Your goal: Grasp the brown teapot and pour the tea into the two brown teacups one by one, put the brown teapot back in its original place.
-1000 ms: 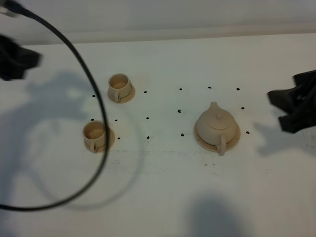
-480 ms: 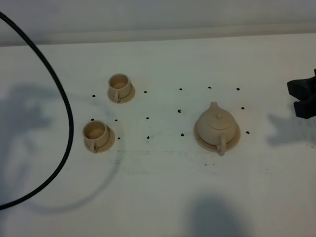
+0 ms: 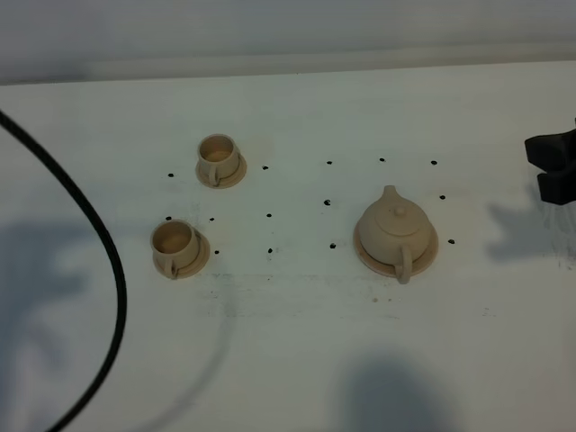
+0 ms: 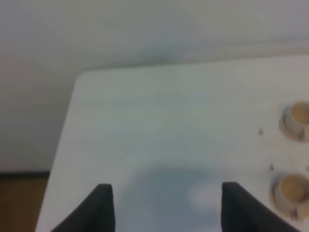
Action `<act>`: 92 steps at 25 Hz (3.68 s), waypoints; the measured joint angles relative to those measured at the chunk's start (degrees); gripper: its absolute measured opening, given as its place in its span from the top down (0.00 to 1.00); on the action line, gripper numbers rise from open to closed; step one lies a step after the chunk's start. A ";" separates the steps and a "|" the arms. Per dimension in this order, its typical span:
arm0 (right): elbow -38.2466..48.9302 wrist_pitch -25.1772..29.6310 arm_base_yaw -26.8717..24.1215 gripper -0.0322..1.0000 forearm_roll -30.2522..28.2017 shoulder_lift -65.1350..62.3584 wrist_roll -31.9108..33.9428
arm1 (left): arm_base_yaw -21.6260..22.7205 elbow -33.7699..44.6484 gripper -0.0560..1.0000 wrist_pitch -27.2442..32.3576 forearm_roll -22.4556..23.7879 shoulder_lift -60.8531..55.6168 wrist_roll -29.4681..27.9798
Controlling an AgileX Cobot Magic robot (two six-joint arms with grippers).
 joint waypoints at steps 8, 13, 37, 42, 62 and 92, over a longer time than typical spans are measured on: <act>-0.04 0.05 0.00 0.49 0.00 1.16 0.06 | 0.00 11.98 0.51 -0.04 0.30 -8.94 -2.09; -0.04 -0.19 0.00 0.50 0.00 1.41 0.06 | 0.00 17.02 0.51 0.99 0.30 -14.67 -3.27; -6.13 2.95 0.00 0.50 -0.25 6.11 0.76 | -7.53 31.10 0.57 5.69 -3.98 -37.91 -3.32; -6.13 3.01 0.16 0.50 2.71 9.04 0.76 | -7.92 31.21 0.59 5.89 -3.53 -38.82 -3.32; -6.13 2.97 8.14 0.55 4.21 10.14 0.71 | -16.49 32.14 0.61 6.46 -0.98 -40.54 -6.58; -6.13 3.34 8.14 0.55 5.84 10.57 0.34 | -14.59 32.27 0.61 6.47 -0.98 -42.17 -6.71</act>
